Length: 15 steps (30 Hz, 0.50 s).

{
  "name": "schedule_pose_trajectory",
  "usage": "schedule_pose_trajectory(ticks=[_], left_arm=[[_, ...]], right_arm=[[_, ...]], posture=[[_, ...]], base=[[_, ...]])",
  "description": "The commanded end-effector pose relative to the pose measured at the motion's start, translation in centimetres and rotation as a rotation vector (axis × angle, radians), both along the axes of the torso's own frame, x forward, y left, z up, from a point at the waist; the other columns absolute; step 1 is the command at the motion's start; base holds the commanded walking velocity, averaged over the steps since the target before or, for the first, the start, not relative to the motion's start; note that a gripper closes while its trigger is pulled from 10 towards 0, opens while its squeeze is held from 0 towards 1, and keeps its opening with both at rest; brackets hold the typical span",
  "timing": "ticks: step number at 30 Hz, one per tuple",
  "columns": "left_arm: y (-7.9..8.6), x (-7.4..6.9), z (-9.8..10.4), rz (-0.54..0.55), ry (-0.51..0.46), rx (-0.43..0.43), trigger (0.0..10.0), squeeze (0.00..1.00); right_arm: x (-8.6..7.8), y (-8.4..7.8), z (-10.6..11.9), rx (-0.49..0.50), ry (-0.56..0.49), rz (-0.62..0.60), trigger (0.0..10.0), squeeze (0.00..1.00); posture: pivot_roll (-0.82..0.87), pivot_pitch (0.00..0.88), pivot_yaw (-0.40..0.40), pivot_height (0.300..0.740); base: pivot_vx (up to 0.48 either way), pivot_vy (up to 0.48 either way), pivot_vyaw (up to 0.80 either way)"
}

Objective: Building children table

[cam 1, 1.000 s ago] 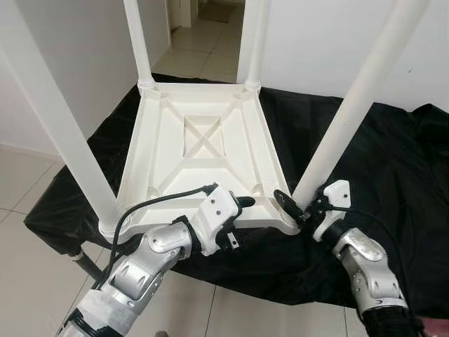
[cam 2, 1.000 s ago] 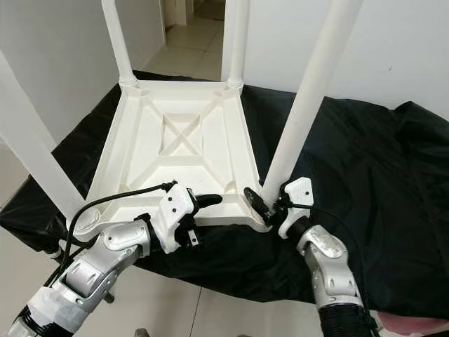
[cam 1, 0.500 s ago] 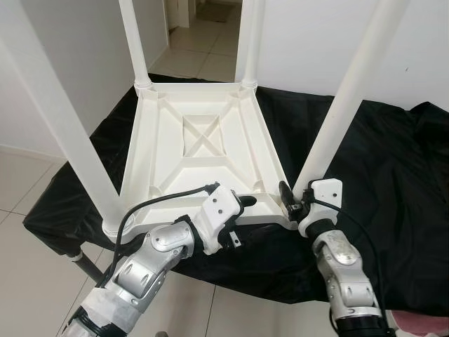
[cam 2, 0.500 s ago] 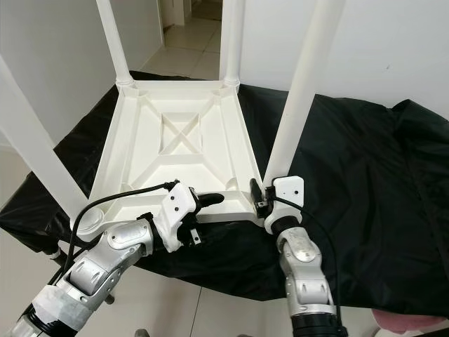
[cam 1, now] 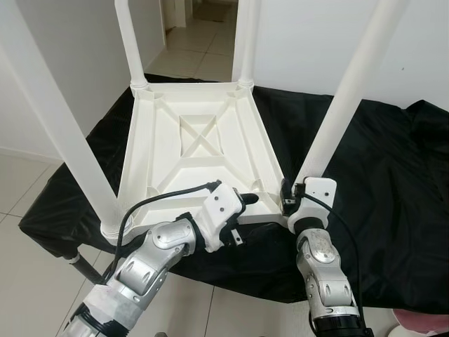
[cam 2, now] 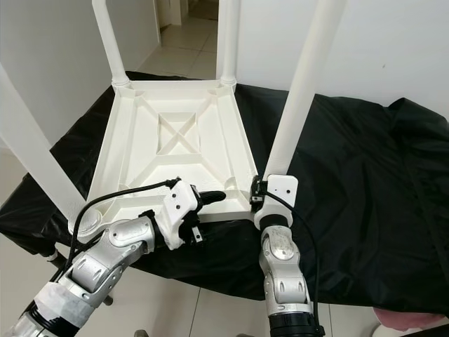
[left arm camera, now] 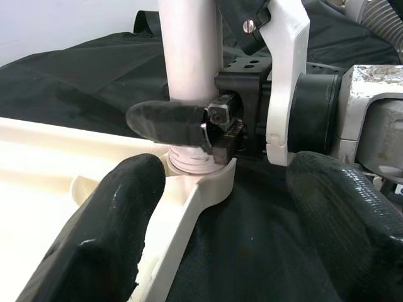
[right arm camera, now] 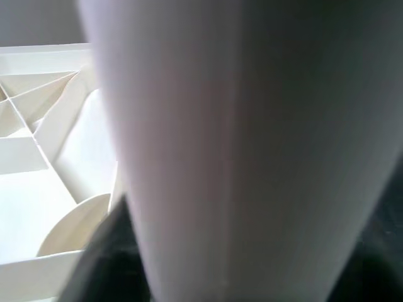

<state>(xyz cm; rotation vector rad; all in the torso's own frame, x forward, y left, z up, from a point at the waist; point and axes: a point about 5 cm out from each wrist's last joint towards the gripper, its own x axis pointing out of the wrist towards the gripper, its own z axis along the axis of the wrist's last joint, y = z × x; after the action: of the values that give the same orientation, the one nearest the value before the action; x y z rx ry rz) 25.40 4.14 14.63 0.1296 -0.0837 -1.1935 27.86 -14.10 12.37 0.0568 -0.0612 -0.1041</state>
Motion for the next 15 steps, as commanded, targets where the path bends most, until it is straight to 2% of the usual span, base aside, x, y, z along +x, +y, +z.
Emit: schedule_pose_trajectory(ticks=[1, 5, 7, 9, 12, 13, 14, 15], left_arm=[[-0.1, -0.2, -0.3, -0.073, -0.002, 0.027, 10.0, 0.0], [-0.2, -0.4, -0.4, -0.075, 0.001, 0.027, 10.0, 0.0], [-0.1, -0.4, -0.3, -0.074, 0.002, 0.025, 10.0, 0.0], [-0.1, -0.3, -0.3, -0.074, 0.0, 0.027, 10.0, 0.0], [0.0, -0.3, -0.2, -0.074, -0.001, 0.028, 10.0, 0.0], [0.0, -0.2, -0.2, -0.074, -0.003, 0.028, 10.0, 0.0], [0.0, -0.2, -0.2, -0.074, -0.003, 0.028, 10.0, 0.0], [0.0, -0.2, -0.1, -0.075, -0.005, 0.028, 10.0, 0.0]], right_arm=[[-0.1, 0.5, -0.2, 0.052, -0.004, 0.021, 10.0, 1.0], [-0.4, 0.1, -0.3, 0.065, -0.027, 0.082, 10.0, 1.0], [-0.6, -0.5, -0.1, 0.044, -0.06, 0.154, 10.0, 1.0], [-0.7, -1.8, 0.0, 0.017, -0.066, 0.154, 10.0, 1.0], [-0.6, -2.6, 0.0, 0.022, -0.05, 0.185, 10.0, 1.0], [-0.4, -3.0, 0.1, 0.029, -0.049, 0.244, 10.0, 0.4], [-0.4, -3.0, 0.1, 0.029, -0.049, 0.244, 10.0, 0.4], [-0.3, -3.4, 0.4, 0.018, -0.055, 0.288, 10.0, 0.0]], posture=[[-0.1, 0.0, -0.009, 0.74], [-0.1, 0.0, -0.011, 0.74], [-0.1, 0.0, -0.01, 0.74], [-0.1, 0.0, -0.008, 0.74], [-0.1, 0.0, -0.008, 0.74], [-0.09, 0.0, -0.005, 0.74], [-0.09, 0.0, -0.005, 0.74], [-0.09, 0.0, -0.006, 0.74]], base=[[0.0, 0.0, 0.0], [0.0, 0.0, 0.0], [0.0, 0.0, 0.0], [0.0, 0.0, 0.0], [0.0, 0.0, 0.0], [0.0, 0.0, 0.0], [0.0, 0.0, 0.0], [0.0, 0.0, 0.0]])
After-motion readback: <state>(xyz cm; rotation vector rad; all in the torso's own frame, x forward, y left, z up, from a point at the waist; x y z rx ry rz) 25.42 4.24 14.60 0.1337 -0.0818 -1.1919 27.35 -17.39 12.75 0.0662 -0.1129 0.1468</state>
